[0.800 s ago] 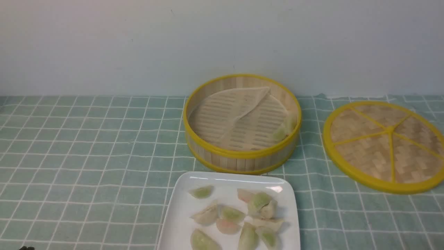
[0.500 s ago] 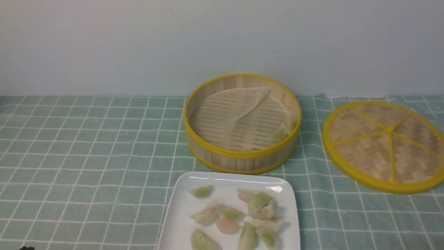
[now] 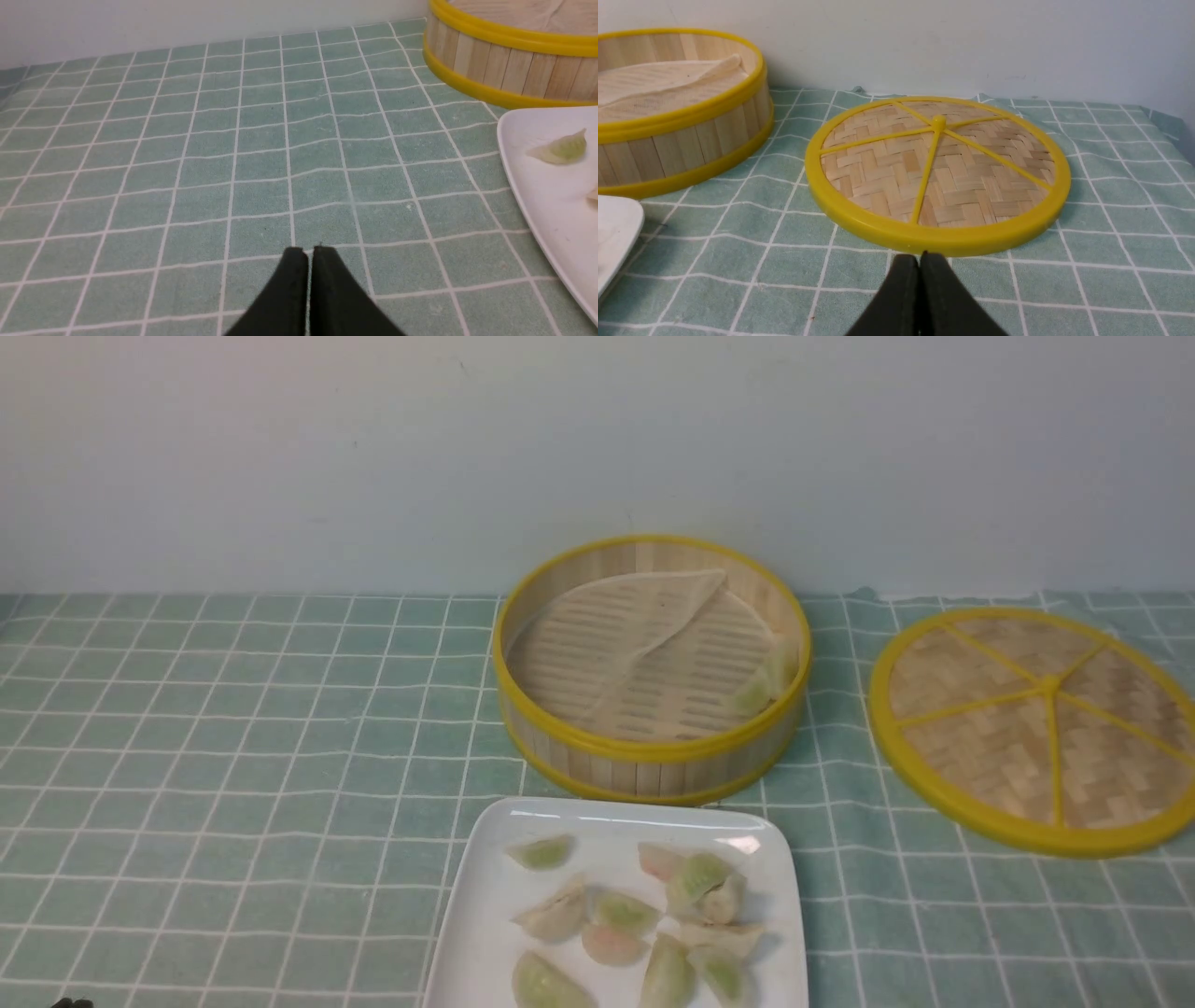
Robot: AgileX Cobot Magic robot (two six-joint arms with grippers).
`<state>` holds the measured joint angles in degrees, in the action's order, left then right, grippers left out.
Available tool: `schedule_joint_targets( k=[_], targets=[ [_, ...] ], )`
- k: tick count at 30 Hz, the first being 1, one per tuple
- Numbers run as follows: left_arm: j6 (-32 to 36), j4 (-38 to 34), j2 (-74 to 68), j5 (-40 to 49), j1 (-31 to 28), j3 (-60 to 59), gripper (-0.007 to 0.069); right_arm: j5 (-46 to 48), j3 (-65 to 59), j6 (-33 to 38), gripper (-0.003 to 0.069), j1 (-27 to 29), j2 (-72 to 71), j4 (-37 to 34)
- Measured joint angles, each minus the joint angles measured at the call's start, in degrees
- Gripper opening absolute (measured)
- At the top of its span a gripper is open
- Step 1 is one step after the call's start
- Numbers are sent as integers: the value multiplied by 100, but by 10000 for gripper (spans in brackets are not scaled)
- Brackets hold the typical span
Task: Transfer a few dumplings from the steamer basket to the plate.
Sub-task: Use the right arm to grab a dumpling from inside the steamer
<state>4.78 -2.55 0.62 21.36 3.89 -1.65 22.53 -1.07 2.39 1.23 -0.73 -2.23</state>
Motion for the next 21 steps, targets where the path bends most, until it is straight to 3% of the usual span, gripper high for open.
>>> schedule_joint_targets(
  k=[3, 6, 7, 10, 15, 19, 21],
  targets=[
    [0, 0, 0, 0, 0, 0, -6, -29, 0, -34, -13, 0, 0, -68],
    [0, 0, 0, 0, 0, 0, -6, -352, -44, -306, -13, 0, 0, -652],
    [0, 0, 0, 4, 0, 0, -6, -799, -56, -697, -13, 0, 0, -1465],
    [0, 0, 0, 4, 0, 0, -6, -1484, -56, -1155, -13, 0, 0, -2675],
    [0, 0, 0, 4, 0, 0, -6, -2202, -56, -1371, -13, 0, 0, -3951],
    [0, 0, 0, 4, 0, 0, -6, -2592, -56, -1371, -13, 0, 0, -4525],
    [0, 0, 0, 4, 0, 0, -6, -2184, 135, -1224, -13, -22, 7, -4419]
  ],
)
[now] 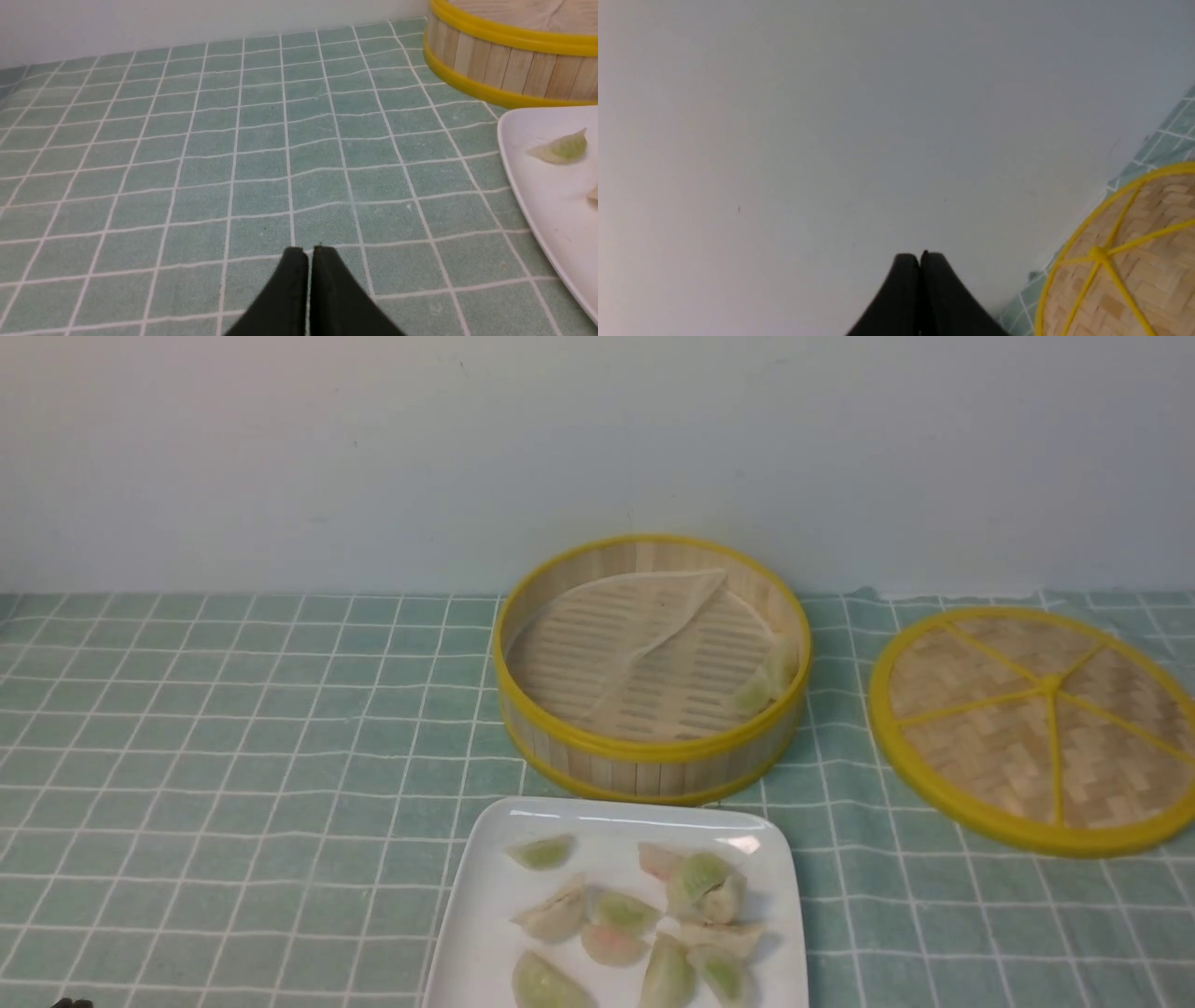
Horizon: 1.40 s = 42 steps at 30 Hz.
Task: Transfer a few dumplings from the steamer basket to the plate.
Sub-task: Use the right arm to grab a dumpling from inside the steamer
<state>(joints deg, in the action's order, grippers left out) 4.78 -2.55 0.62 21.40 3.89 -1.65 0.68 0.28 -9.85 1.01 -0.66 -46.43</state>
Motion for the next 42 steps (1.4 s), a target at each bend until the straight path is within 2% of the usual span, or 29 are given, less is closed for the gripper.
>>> schedule_joint_targets(
  k=[4, 7, 8, 11, 12, 13, 17, 19, 22, 23, 25, 27, 29, 32, 36, 42],
  targets=[
    [0, 0, 0, 0, 0, 0, -6, 1147, 911, 516, -13, -90, 469, 568],
    [0, 0, 0, 7, 0, 0, -6, 2793, 2354, 1087, -13, -96, 1916, 1212],
    [0, 0, 0, 9, 0, 0, -6, 2896, 2443, 1117, -13, -96, 2024, 1244],
    [-6, 0, 0, 14, 0, 0, -6, 4664, 4078, 1850, -13, -101, 4074, 1600],
    [-6, 0, 0, 14, 0, 0, -6, 4735, 4156, 1897, -13, -101, 4176, 1596],
    [-6, 0, 0, 14, 0, 0, -6, 5191, 4825, 2265, -12, -130, 4922, 1596],
    [-15, 0, 0, 14, 0, 0, -6, 5609, 5709, 2504, -11, -409, 6045, 1640],
    [-20, 0, 0, 14, 0, 0, -6, 5758, 6472, 2312, -10, -937, 6839, 2071],
    [-20, 0, 0, 14, 0, 5, -6, 5840, 7022, 1716, -10, -1560, 7405, 2750],
    [-20, 0, 0, 14, 0, 5, -6, 5851, 7022, 1716, -10, -1658, 7490, 2809],
    [-20, 0, 0, 14, 0, 5, -6, 5975, 7455, 932, -10, -2193, 7979, 3538],
    [-20, 0, 0, 14, 0, 5, -6, 6022, 7650, 572, -10, -2412, 8175, 3798],
    [-20, 0, 0, 14, 0, 5, -6, 6100, 8071, -35, -6, -2780, 8646, 4408],
    [-20, 0, 0, 14, 0, 5, -6, 6194, 8623, -369, 8, -3075, 9216, 4996],
    [-20, 0, 0, 14, 0, 5, -6, 6350, 9128, -451, 41, -3199, 9815, 5208],
    [-20, 0, 0, 14, 0, 5, -6, 6743, 10131, -451, 189, -3206, 11138, 5531]
  ],
)
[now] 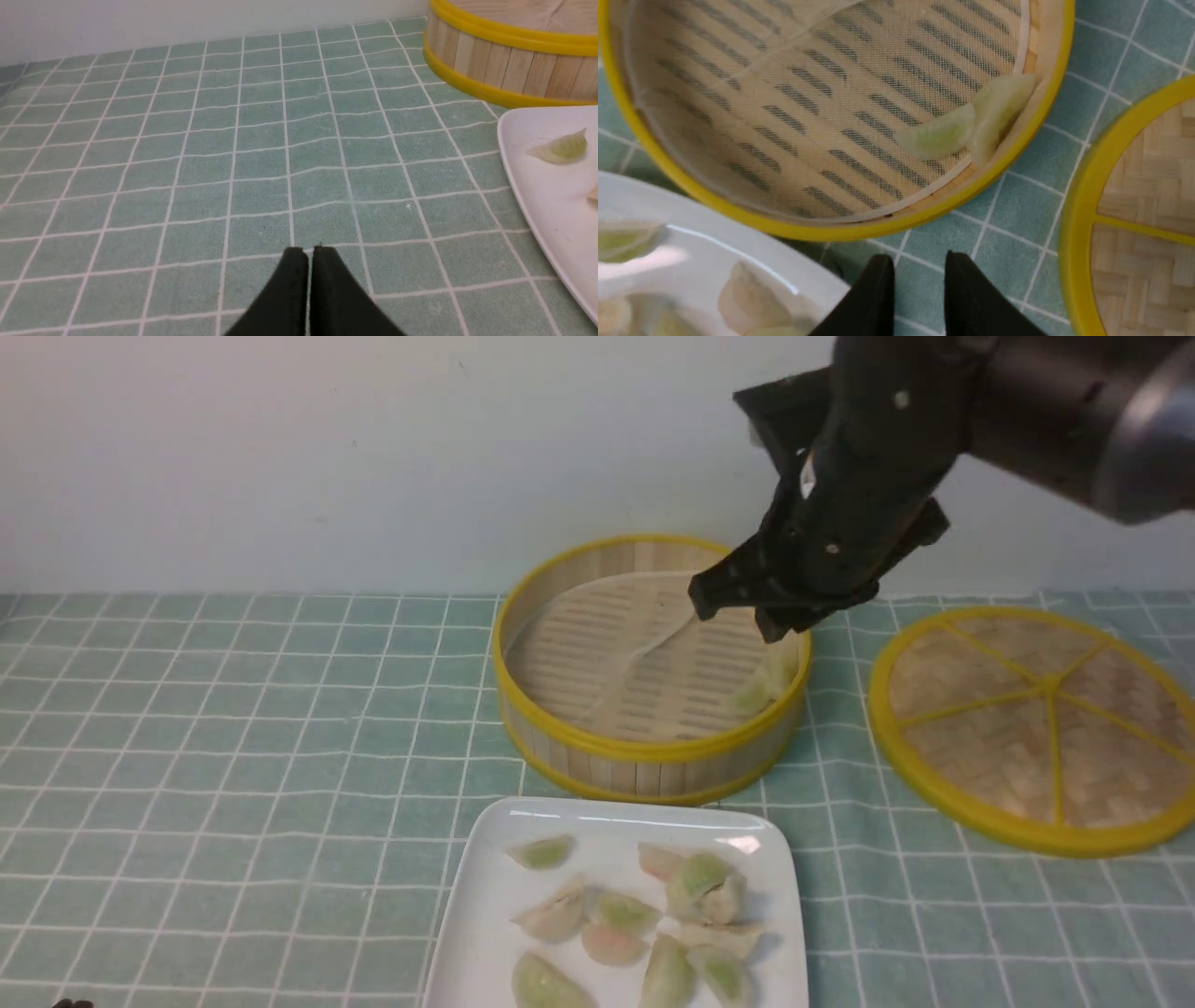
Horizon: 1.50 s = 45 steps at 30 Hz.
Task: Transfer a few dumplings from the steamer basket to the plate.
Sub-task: Use the right arm to grab a dumpling from inside the steamer
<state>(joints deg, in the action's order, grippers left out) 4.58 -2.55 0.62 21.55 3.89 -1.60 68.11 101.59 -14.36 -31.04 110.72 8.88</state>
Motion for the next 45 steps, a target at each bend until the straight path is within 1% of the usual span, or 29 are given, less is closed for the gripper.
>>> schedule_joint_targets(
  k=[4, 6, 8, 10, 13, 19, 25, 30, 31, 33, 34, 35, 37, 38, 39, 40, 42, 45],
  targets=[
    [-1, 0, 0, 0, 0, 0, -6, 30, 632, 0, 335, 0, 777, 227],
    [-1, 0, 0, 0, 0, 0, -6, 30, 810, 0, 374, 0, 950, 265],
    [-6, 0, 0, 0, 0, 0, -6, 30, 1145, 0, 435, 0, 1338, 344],
    [-6, 0, 0, 0, 0, 0, -6, 30, 1402, -38, 475, 0, 1645, 370],
    [-7, 0, 0, 2, 0, 0, -6, 73, 1679, -226, 497, 25, 1984, 364],
    [-14, 0, 0, 2, 0, 0, -6, 228, 1864, -521, 501, 256, 2308, 218],
    [-14, 0, 5, 7, 0, 0, -6, 178, 1922, -576, 501, 490, 2462, -176],
    [-14, 0, 5, 7, 0, 0, -6, 178, 1974, -551, 496, 518, 2513, -210],
    [-14, 0, 5, 7, 0, 0, -6, 178, 1979, -514, 490, 518, 2525, -210],
    [-14, 0, 5, 7, 0, 0, -6, 187, 1990, -339, 450, 518, 2554, -210],
    [-14, 0, 5, 7, 0, 0, -6, 187, 1990, -339, 444, 518, 2554, -210],
    [-14, 0, 5, 7, 0, 0, -6, 199, 1998, -195, 385, 518, 2554, -210],
    [-14, 0, 5, 7, 0, 0, -6, 203, 2005, -49, 302, 518, 2554, -226],
    [-14, 0, 5, 7, 0, 0, -6, 203, 2017, 56, 220, 507, 2544, -218],
    [-14, 0, 5, 7, 0, 0, -6, 203, 2017, 56, 220, 507, 2544, -218],
    [-14, 0, 5, 7, 0, 0, -6, 210, 2056, 153, 129, 493, 2544, -212],
    [-14, 0, 5, 7, 0, 0, -6, 243, 2184, 232, 27, 461, 2561, -342],
    [-14, 0, 5, 7, 0, 0, -6, 256, 2297, 272, -1, 414, 2570, -498]
  ],
)
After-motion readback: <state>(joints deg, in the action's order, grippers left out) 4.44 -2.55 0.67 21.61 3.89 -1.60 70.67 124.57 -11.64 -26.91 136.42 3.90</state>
